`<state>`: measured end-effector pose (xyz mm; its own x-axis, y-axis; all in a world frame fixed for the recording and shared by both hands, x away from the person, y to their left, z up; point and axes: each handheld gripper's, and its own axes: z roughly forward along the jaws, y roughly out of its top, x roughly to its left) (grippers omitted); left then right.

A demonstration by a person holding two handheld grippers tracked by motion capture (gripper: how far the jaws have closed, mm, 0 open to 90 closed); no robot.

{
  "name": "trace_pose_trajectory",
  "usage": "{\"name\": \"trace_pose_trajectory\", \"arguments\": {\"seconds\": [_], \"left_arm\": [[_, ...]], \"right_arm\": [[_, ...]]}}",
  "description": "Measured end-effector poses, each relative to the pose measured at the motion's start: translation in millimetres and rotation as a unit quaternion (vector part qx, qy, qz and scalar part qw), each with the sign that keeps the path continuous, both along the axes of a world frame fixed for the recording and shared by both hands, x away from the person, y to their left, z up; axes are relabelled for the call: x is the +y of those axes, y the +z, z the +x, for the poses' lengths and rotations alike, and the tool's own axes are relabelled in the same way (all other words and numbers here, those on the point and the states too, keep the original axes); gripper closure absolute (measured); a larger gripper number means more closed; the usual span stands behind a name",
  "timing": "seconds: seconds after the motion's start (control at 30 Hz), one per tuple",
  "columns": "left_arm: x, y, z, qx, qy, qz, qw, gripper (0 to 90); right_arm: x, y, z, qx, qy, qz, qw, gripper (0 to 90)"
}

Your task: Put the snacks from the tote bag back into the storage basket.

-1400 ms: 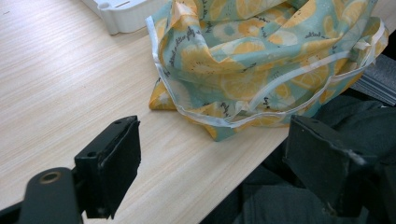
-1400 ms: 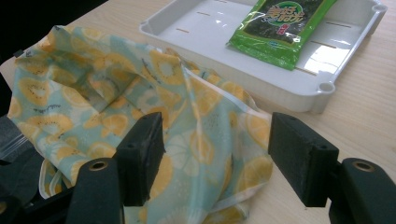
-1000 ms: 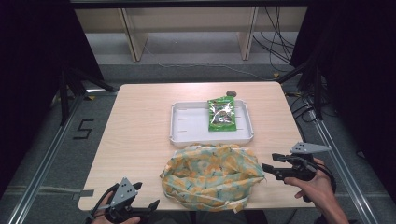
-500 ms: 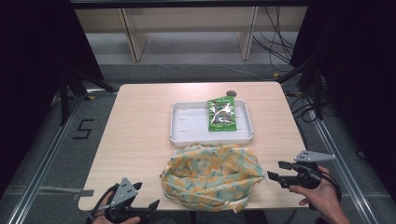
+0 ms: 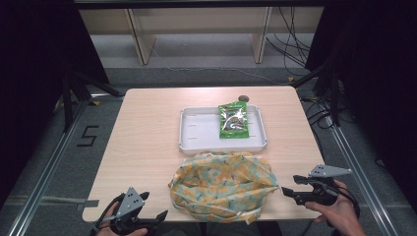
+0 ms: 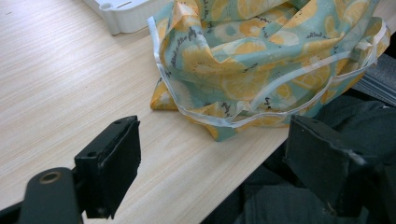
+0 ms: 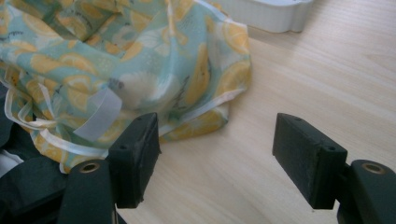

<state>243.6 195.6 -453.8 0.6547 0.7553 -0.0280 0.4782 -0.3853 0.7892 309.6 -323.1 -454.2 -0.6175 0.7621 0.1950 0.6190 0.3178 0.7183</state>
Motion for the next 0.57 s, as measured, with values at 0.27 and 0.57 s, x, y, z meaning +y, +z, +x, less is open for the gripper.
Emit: {"name": "trace_pose_trajectory", "arguments": {"seconds": [0.27, 0.57], "left_arm": [[-0.7, -0.7, 0.4, 0.000, 0.001, -0.002, 1.0000, 17.7], [-0.7, -1.0, 0.5, 0.000, 0.002, -0.002, 1.0000, 17.7]], "right_arm": [[-2.3, -1.8, -0.8, -0.008, 0.016, 0.001, 0.9998, 32.5], [-4.4, -1.2, -0.6, -0.018, 0.006, -0.008, 0.9998, 32.2]]}}
